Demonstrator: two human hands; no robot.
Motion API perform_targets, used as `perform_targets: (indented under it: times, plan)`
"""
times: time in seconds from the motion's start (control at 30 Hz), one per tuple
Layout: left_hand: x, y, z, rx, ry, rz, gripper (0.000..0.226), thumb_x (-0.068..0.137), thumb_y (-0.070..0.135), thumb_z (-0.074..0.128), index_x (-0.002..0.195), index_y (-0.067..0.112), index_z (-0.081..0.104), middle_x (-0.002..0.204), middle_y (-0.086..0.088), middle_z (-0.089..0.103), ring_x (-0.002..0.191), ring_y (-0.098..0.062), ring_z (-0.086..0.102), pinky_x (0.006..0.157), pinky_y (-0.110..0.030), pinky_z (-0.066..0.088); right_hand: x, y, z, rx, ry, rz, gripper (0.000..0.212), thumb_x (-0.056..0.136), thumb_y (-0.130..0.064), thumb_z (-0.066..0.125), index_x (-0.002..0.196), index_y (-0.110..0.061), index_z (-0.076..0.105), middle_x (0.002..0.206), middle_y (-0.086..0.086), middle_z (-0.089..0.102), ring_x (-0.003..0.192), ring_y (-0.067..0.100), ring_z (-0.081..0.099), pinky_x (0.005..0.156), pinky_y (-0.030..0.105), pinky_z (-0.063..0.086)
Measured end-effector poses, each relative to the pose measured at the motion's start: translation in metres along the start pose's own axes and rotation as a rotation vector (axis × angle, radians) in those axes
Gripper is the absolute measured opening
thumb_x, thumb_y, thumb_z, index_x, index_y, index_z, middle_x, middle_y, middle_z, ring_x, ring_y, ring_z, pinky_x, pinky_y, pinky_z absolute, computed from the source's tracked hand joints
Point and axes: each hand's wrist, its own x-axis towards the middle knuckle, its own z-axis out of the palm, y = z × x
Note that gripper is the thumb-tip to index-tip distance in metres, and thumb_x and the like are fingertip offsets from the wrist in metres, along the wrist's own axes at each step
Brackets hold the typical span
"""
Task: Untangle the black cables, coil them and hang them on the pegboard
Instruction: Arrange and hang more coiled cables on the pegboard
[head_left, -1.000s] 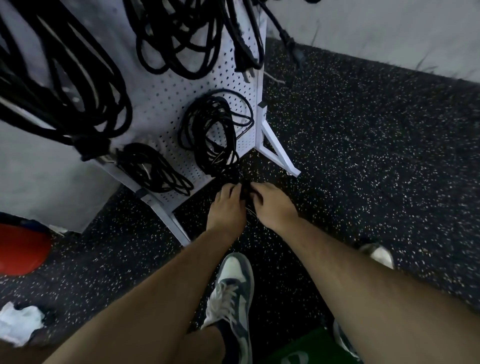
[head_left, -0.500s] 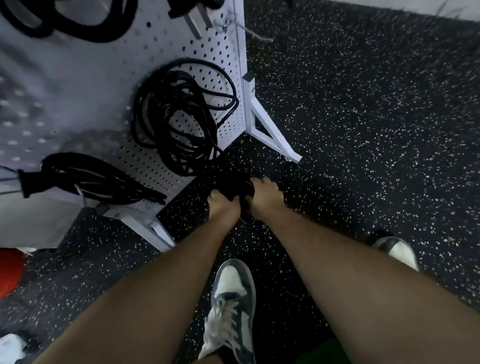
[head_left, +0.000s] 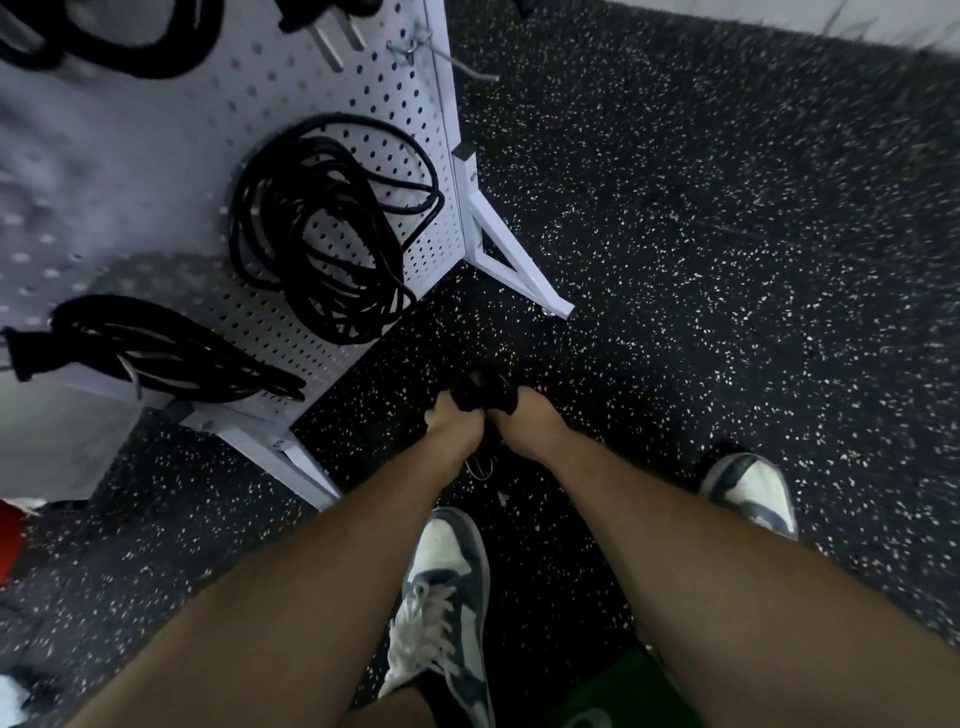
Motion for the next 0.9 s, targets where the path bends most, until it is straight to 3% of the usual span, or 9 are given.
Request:
perform_targets:
  times: [0.13,0.2,0.33,0.47,0.57,0.67,0.8,0.87,0.9]
  plan:
    - [-0.03,0.013,-0.006,-0.115,-0.041,0.091,0.055,0.094,0.039,0.065,0.137,0.016,0.041,0.113,-0.004,0.063,0.103,-0.022,0.063,0.096,-0.041,0.054,-0.056,-0.024,-0.028,0.084,0.06,-0.066,0.028,0.095,-0.032,0.045,0.096,-0.007,0.057,0.09,0.008,0.063,0.078,0.022,0.062,0.064,0.033,0.051]
    - [-0.04,0.026,-0.01,-0.197,-0.035,0.119,0.043,0.095,0.029,0.067,0.128,0.013,0.043,0.107,-0.006,0.064,0.098,-0.023,0.065,0.088,-0.038,0.055,-0.076,-0.033,-0.047,0.139,0.101,-0.073,0.02,0.103,-0.024,0.047,0.106,-0.007,0.056,0.094,0.006,0.062,0.084,0.021,0.061,0.069,0.032,0.047]
    - [-0.066,0.063,-0.028,-0.456,-0.107,0.203,0.011,0.098,0.008,0.061,0.106,0.007,0.068,0.103,-0.019,0.074,0.098,-0.035,0.071,0.092,-0.047,0.058,-0.107,-0.06,-0.097,0.206,0.165,-0.191,0.018,0.105,-0.026,0.048,0.109,-0.009,0.054,0.095,-0.002,0.06,0.09,0.014,0.059,0.08,0.028,0.043]
    - [-0.102,0.11,-0.05,-0.641,-0.201,0.308,0.017,0.103,0.006,0.053,0.113,0.006,0.067,0.103,-0.011,0.074,0.09,-0.026,0.07,0.07,-0.036,0.058,-0.141,-0.095,-0.139,0.271,0.233,-0.321,0.023,0.107,-0.023,0.044,0.123,-0.01,0.054,0.11,0.004,0.063,0.103,0.02,0.059,0.085,0.031,0.045]
    - [-0.131,0.135,-0.063,-0.596,-0.255,0.459,0.025,0.103,0.009,0.054,0.125,0.002,0.063,0.115,-0.016,0.074,0.102,-0.029,0.072,0.083,-0.039,0.059,-0.165,-0.113,-0.16,0.325,0.216,-0.386,0.016,0.107,-0.023,0.044,0.114,-0.018,0.057,0.108,0.0,0.065,0.104,0.018,0.062,0.093,0.033,0.05]
    - [-0.151,0.147,-0.073,-0.475,-0.148,0.601,0.019,0.102,0.009,0.056,0.116,-0.001,0.064,0.091,-0.008,0.072,0.085,-0.023,0.068,0.078,-0.037,0.055,-0.181,-0.122,-0.172,0.281,0.23,-0.423,0.029,0.107,-0.031,0.043,0.13,-0.018,0.055,0.121,0.004,0.066,0.113,0.021,0.062,0.096,0.033,0.048]
    - [-0.173,0.155,-0.081,-0.193,-0.003,0.779,0.016,0.102,0.018,0.055,0.113,0.02,0.066,0.085,0.004,0.073,0.081,-0.013,0.07,0.077,-0.033,0.053,-0.197,-0.128,-0.183,0.326,0.257,-0.507,0.035,0.103,-0.035,0.056,0.133,-0.021,0.045,0.1,-0.013,0.062,0.085,-0.006,0.061,0.064,0.003,0.042]
    - [-0.185,0.158,-0.081,-0.135,0.02,0.795,0.019,0.104,0.022,0.053,0.119,0.026,0.063,0.092,0.005,0.073,0.083,-0.008,0.07,0.078,-0.03,0.054,-0.203,-0.132,-0.187,0.311,0.332,-0.542,0.036,0.102,-0.033,0.059,0.133,-0.021,0.044,0.097,-0.014,0.062,0.085,-0.004,0.064,0.063,0.002,0.043]
    - [-0.189,0.159,-0.079,-0.142,0.024,0.789,0.018,0.105,0.024,0.052,0.119,0.025,0.063,0.094,0.005,0.072,0.084,-0.009,0.069,0.08,-0.032,0.055,-0.206,-0.135,-0.187,0.279,0.376,-0.548,0.035,0.103,-0.033,0.057,0.133,-0.018,0.045,0.1,-0.01,0.064,0.093,0.007,0.067,0.07,0.008,0.046]
